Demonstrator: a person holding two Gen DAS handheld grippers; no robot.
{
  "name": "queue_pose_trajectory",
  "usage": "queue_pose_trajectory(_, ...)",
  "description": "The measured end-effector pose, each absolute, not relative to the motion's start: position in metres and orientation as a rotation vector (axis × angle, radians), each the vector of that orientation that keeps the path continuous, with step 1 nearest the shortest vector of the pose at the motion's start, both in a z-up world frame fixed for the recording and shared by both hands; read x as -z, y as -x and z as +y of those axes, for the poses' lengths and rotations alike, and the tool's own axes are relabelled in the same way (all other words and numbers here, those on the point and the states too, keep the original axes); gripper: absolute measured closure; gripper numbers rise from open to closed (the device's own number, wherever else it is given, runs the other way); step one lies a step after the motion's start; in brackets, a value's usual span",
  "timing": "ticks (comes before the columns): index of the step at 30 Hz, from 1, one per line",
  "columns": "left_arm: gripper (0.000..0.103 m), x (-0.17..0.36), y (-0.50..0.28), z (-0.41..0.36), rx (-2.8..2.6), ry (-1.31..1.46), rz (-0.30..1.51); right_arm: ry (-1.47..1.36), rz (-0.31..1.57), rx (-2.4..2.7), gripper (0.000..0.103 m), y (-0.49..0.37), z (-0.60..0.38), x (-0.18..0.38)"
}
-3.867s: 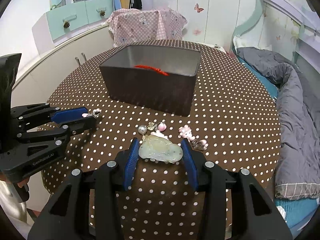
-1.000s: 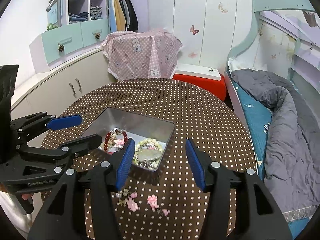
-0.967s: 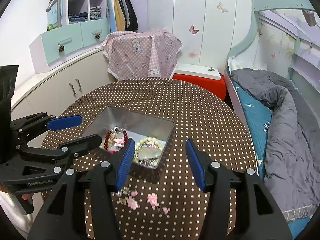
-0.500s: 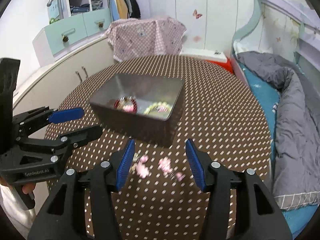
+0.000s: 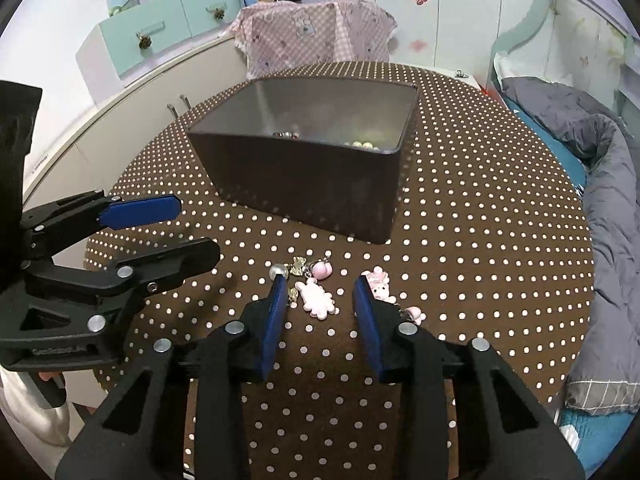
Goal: Organize jewelry
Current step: 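Grasp the white bunny charm with the right tool while the left grasps a silver bead charm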
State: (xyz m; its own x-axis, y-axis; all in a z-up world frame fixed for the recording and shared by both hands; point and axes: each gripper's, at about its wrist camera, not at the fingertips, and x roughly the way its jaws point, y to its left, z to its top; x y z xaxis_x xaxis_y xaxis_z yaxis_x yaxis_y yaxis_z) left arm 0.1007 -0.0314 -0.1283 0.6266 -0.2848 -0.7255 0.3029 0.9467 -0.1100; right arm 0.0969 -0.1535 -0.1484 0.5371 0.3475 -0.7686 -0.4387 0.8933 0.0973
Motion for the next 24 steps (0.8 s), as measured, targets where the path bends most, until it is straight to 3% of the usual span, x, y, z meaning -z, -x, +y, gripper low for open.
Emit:
queue_pose_trajectory(6, 0.042, 0.134, -0.102, -0.039, 0.371, -0.03, 0.844, 0.154, 0.879, -0.44, 0.088, -0.099, -0.149, 0.151)
queue_pose_trajectory(10, 0.043, 0.136, -0.105, -0.043, 0.395, -0.032, 0.845, 0.141, 0.879, -0.437, 0.088, -0.098, -0.153, 0.15)
queue_pose_trajectory(16, 0.066, 0.14, -0.11, -0.053, 0.447, -0.05, 0.842, 0.125, 0.86, -0.421, 0.088, -0.094, -0.161, 0.143)
queue_pose_trajectory(22, 0.067, 0.143, -0.116, -0.062, 0.48, -0.072, 0.849, 0.11, 0.846, -0.403, 0.088, -0.092, -0.171, 0.139)
queue_pose_trajectory(24, 0.073, 0.146, -0.12, -0.064, 0.48, -0.083, 0.854, 0.11, 0.847, -0.397, 0.088, -0.092, -0.173, 0.139)
